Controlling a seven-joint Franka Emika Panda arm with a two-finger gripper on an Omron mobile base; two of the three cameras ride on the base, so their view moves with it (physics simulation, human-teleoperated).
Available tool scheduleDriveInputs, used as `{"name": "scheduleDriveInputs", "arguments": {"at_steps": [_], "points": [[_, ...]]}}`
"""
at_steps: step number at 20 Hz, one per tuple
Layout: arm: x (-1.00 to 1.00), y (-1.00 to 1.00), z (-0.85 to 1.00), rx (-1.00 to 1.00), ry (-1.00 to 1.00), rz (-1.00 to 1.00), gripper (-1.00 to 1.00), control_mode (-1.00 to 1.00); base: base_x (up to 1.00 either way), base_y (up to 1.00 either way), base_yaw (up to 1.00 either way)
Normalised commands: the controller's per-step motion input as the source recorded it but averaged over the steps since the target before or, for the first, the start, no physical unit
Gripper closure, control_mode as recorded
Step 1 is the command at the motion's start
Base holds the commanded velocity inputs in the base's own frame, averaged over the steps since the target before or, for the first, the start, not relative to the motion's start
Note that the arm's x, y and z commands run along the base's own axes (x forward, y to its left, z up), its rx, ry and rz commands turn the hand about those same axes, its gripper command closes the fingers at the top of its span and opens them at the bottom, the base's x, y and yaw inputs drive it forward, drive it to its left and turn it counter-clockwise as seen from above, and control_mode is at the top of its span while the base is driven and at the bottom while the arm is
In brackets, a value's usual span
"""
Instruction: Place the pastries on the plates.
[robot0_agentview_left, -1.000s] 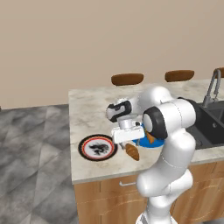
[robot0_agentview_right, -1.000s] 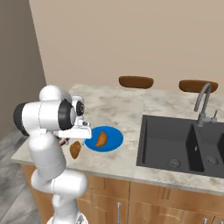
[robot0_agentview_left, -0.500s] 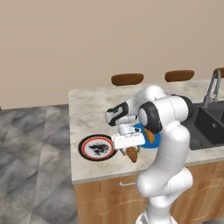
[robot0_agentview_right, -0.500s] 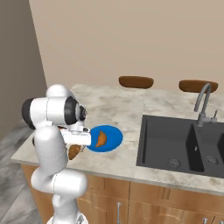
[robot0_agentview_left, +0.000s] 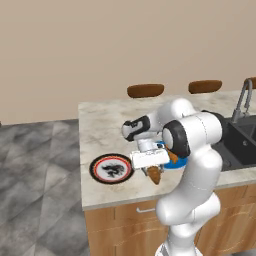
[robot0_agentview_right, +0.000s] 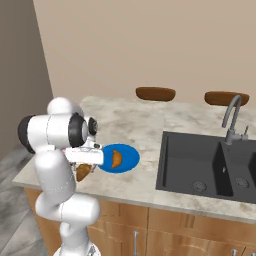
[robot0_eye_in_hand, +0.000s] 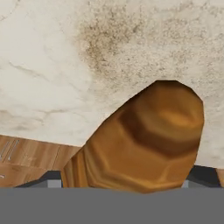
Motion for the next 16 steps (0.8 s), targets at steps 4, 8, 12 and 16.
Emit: {"name": "scheduleDriveInputs", "arguments": {"at_steps": [4, 8, 12, 16], "points": [[-0.04, 0.24, 1.00, 0.00, -0.12, 0.02, 1.00, -1.00, 0.00, 0.00, 0.00], [0.19, 0.59, 0.75, 0.02, -0.12, 0.07, 1.00, -1.00, 0.00, 0.00, 0.00], [0.35, 0.67, 0.38, 0.10, -0.11, 0.09, 1.00, -1.00, 0.00, 0.00, 0.00], [0.39, 0.68, 0.10, 0.14, -0.08, 0.05, 1.00, -1.00, 0.00, 0.00, 0.00]]}}
